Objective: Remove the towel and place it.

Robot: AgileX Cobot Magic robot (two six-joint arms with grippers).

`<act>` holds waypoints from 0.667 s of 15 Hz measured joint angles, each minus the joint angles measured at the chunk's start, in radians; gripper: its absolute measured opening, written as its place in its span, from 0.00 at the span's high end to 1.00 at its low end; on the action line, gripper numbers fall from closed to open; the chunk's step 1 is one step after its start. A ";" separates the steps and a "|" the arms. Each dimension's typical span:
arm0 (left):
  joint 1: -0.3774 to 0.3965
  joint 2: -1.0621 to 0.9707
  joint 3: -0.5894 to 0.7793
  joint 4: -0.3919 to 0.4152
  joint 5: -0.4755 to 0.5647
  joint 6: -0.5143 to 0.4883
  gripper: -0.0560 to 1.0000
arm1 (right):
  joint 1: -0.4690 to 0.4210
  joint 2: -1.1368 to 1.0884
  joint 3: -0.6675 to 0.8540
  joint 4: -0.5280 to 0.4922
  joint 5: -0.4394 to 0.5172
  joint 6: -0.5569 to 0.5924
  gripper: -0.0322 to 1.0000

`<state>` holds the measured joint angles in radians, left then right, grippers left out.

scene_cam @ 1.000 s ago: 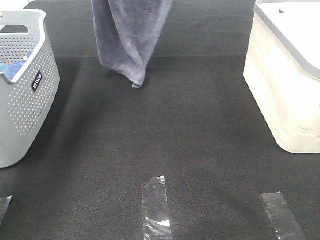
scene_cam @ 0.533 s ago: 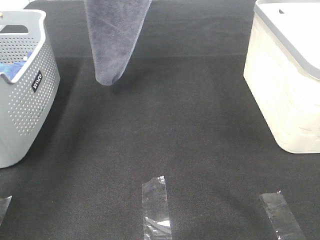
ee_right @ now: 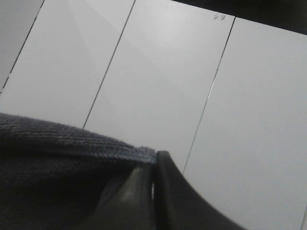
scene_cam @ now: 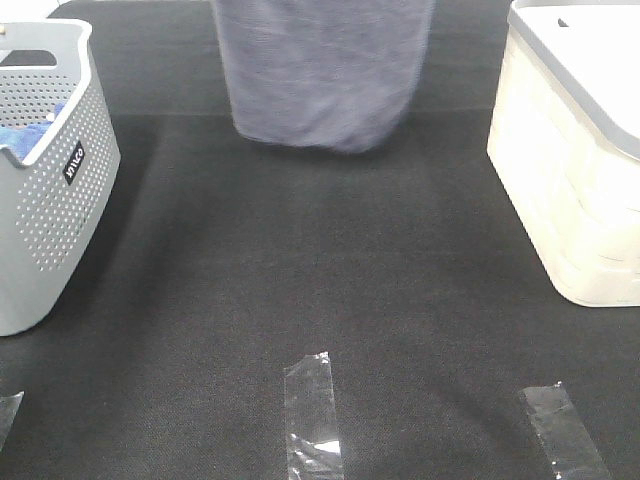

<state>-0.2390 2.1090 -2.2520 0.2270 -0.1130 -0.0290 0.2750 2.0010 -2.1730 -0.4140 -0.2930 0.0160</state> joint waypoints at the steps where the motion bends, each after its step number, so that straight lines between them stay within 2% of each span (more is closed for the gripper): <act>1: -0.001 0.000 0.000 0.000 0.034 0.003 0.94 | 0.001 0.000 -0.001 0.001 0.038 0.000 0.97; 5: -0.009 0.000 0.000 0.002 0.205 0.020 0.94 | 0.006 0.001 -0.001 0.016 0.293 0.000 0.97; 8: -0.019 0.000 -0.001 -0.009 0.454 0.052 0.94 | 0.017 0.001 -0.001 0.123 0.531 -0.001 0.97; 10: -0.025 0.000 -0.002 -0.057 0.656 0.054 0.94 | 0.023 0.001 -0.001 0.218 0.698 -0.002 0.97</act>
<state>-0.2640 2.1090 -2.2540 0.1700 0.5430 0.0250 0.2980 2.0020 -2.1740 -0.1960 0.4050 0.0140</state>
